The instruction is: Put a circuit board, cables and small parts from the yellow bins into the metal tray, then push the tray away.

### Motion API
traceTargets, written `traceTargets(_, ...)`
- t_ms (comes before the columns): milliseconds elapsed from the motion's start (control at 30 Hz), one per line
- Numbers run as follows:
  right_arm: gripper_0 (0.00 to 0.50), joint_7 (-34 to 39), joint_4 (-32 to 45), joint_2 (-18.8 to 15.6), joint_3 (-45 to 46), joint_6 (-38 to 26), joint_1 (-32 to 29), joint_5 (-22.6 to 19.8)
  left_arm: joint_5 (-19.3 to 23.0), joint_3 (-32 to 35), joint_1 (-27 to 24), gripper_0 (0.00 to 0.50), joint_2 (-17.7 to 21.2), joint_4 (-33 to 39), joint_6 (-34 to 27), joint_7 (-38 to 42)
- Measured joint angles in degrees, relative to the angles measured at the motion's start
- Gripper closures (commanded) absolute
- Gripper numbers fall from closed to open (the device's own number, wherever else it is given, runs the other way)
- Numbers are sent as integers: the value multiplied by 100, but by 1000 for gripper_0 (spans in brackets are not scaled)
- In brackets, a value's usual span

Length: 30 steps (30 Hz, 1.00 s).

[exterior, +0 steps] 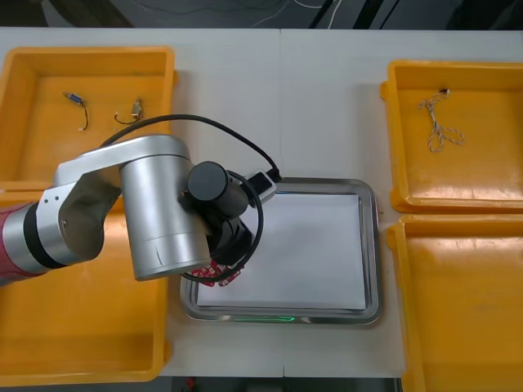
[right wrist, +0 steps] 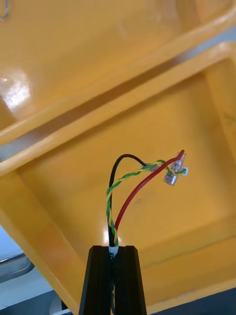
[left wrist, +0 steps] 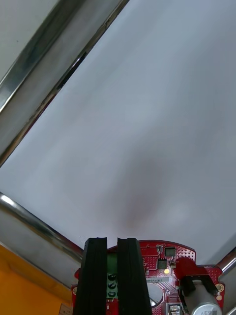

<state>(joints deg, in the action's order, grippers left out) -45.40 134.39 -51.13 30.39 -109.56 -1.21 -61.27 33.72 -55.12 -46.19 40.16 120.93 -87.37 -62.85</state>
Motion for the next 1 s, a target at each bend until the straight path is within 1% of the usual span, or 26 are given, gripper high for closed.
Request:
traceTargets(167, 500, -1036, 0, -103, -13, -1, 109, 41, -162, -336, 0, 500, 0, -102, 344, 215)
traceTargets(367, 500, -1283, 2, -243, -188, -1, 214, 94, -319, -646, 0, 500, -2, -251, 665, 947)
traceTargets(433, 500, -1604, 2, -263, -282, -2, 285, 53, -395, -751, -1, 500, -3, -334, 776, 1038)
traceTargets(533, 500, -2104, 3, -268, -417, -2, 429, -151, -429, -852, -1, 500, -4, -439, 886, 1041)
traceTargets(700, 500, -2161, 3, -268, -517, -4, 695, -626, -450, -901, -1, 500, -5, -458, 897, 1041)
traceTargets(800, 500, -2161, 6, -269, -569, -5, 822, -839, -491, -907, -1, 500, -6, -459, 897, 1041)
traceTargets(867, 500, -2161, 14, -272, -656, -5, 918, -931, -505, -907, -1, 499, -6, -459, 897, 1041)
traceTargets(1000, 500, -2162, 165, -282, -945, -7, 1126, -967, -511, -907, -2, 499, -6, -459, 898, 1042)
